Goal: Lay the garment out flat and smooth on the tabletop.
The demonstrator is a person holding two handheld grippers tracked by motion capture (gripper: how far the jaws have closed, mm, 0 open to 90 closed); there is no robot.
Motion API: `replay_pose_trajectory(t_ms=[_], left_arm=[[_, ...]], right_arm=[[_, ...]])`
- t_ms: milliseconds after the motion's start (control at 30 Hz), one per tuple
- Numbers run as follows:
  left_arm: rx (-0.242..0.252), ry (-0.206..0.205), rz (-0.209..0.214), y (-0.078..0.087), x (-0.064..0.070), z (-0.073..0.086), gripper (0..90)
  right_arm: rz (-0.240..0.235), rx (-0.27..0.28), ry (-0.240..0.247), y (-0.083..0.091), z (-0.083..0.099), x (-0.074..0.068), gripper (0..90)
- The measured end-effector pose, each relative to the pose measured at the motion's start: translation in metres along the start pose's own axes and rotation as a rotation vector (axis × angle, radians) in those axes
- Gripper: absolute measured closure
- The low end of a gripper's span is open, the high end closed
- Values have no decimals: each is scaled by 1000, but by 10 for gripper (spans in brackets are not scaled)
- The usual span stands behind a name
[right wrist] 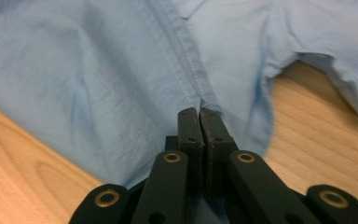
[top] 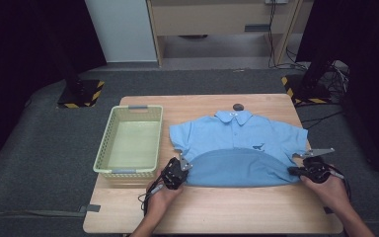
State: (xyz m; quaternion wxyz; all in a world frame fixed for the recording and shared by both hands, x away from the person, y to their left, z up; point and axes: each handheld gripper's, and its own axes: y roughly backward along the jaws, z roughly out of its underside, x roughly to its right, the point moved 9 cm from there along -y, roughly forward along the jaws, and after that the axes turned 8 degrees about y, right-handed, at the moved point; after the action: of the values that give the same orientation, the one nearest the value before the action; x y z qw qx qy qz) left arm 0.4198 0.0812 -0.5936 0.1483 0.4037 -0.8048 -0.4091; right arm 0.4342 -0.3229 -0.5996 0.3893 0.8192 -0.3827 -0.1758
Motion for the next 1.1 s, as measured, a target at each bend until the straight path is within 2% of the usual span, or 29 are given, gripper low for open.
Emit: replay_pose_trajectory(t_ms=[133, 167, 267, 367, 433, 533, 733, 800, 1000, 1100], left_arm=[[2, 33, 24, 2, 0, 1, 899], [12, 41, 27, 2, 1, 0, 881], [47, 89, 32, 6, 3, -4, 643], [78, 100, 40, 17, 9, -13, 460], [103, 97, 57, 25, 15, -22, 435], [129, 109, 103, 29, 25, -37, 398], [165, 132, 130, 22, 38, -68, 336], [173, 117, 123, 23, 41, -74, 324], [160, 90, 129, 19, 49, -87, 313], [133, 87, 140, 5, 49, -91, 300]], right_arm=[[0, 4, -10, 3, 4, 3, 874], [1, 4, -7, 3, 4, 2, 833], [-9, 20, -4, 5, 1, -1, 653], [-6, 40, -4, 9, -6, -1, 519], [-8, 64, 4, 13, -15, -2, 477], [-28, 89, 21, 15, -30, -6, 443], [-67, 93, 66, 2, -60, -20, 385], [-79, 93, 83, -5, -68, -25, 366], [-99, 56, 137, -25, -82, -41, 297], [-114, 42, 156, -35, -87, -47, 272]])
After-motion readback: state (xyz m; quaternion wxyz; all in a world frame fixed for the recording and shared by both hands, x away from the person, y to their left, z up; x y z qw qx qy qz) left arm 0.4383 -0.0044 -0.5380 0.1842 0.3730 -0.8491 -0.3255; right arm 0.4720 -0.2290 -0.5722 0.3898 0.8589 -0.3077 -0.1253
